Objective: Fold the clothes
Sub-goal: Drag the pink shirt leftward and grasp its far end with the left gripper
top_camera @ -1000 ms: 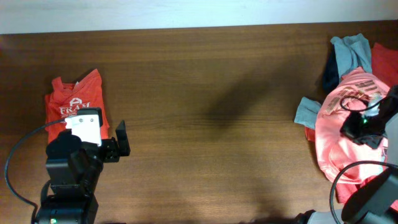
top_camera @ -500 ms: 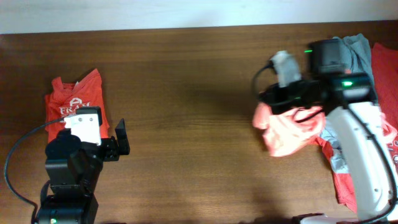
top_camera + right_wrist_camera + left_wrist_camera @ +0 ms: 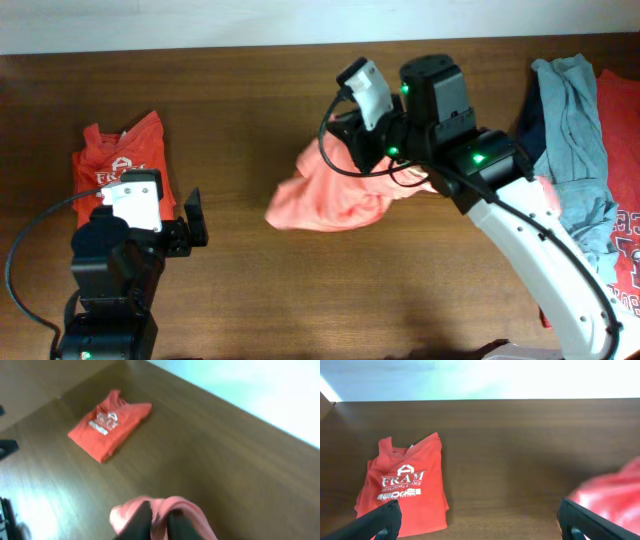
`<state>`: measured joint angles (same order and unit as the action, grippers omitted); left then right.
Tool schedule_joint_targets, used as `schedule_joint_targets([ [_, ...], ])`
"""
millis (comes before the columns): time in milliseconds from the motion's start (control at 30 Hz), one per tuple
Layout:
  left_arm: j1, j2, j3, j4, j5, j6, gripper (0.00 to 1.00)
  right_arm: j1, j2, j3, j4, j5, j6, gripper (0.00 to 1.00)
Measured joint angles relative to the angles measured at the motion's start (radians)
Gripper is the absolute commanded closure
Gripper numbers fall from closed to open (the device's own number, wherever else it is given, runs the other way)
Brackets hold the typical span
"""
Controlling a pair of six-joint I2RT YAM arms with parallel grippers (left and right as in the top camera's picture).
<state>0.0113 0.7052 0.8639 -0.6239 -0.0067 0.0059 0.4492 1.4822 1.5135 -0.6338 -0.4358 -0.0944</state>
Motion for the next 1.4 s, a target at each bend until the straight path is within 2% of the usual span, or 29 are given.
schedule_joint_targets([
  [67,0.000,0.000,0.000,0.000,0.000,0.000,0.01,0.013,0.000,0.000,0.003,0.001,0.010,0.72],
  [133,0.000,0.000,0.000,0.000,0.000,0.000,0.01,0.017,0.000,0.000,-0.023,0.001,0.015,0.55],
  [333,0.000,0.000,0.000,0.011,0.016,0.000,0.01,0.007,0.000,0.000,-0.231,0.160,0.021,0.45],
  [433,0.000,0.006,0.000,0.024,0.053,0.000,0.01,-0.030,0.000,0.000,-0.303,0.261,0.027,0.31],
  [467,0.000,0.013,0.001,0.026,0.072,0.000,0.01,-0.050,0.000,0.000,-0.322,0.289,0.035,0.21],
  [533,0.000,0.038,0.003,0.029,0.111,-0.003,0.01,-0.089,0.000,0.000,-0.362,0.319,0.044,0.15],
  [600,-0.002,0.084,0.004,0.030,0.154,-0.007,0.01,-0.132,0.000,0.000,-0.404,0.343,0.055,0.01],
  [733,-0.038,0.220,0.006,0.031,0.223,-0.019,0.01,-0.211,0.000,0.000,-0.475,0.366,0.064,0.01],
  [933,-0.184,0.482,0.020,0.046,0.278,-0.052,0.01,-0.294,0.000,0.000,-0.556,0.377,0.064,0.01],
  [1067,-0.249,0.651,0.023,0.100,0.303,-0.124,0.01,-0.315,0.000,0.000,-0.573,0.376,0.065,0.01],
  [1167,-0.258,0.740,0.023,0.137,0.311,-0.189,0.11,-0.325,0.000,0.000,-0.583,0.377,0.064,0.01],
  [1200,-0.258,0.771,0.023,0.155,0.312,-0.217,0.20,-0.326,0.000,0.000,-0.585,0.377,0.064,0.01],
  [1233,-0.258,0.789,0.023,0.171,0.314,-0.233,0.22,-0.326,0.000,0.000,-0.586,0.377,0.064,0.01],
  [1400,-0.258,0.868,0.026,0.277,0.339,-0.298,0.24,-0.326,0.000,0.000,-0.586,0.377,0.065,0.01],
])
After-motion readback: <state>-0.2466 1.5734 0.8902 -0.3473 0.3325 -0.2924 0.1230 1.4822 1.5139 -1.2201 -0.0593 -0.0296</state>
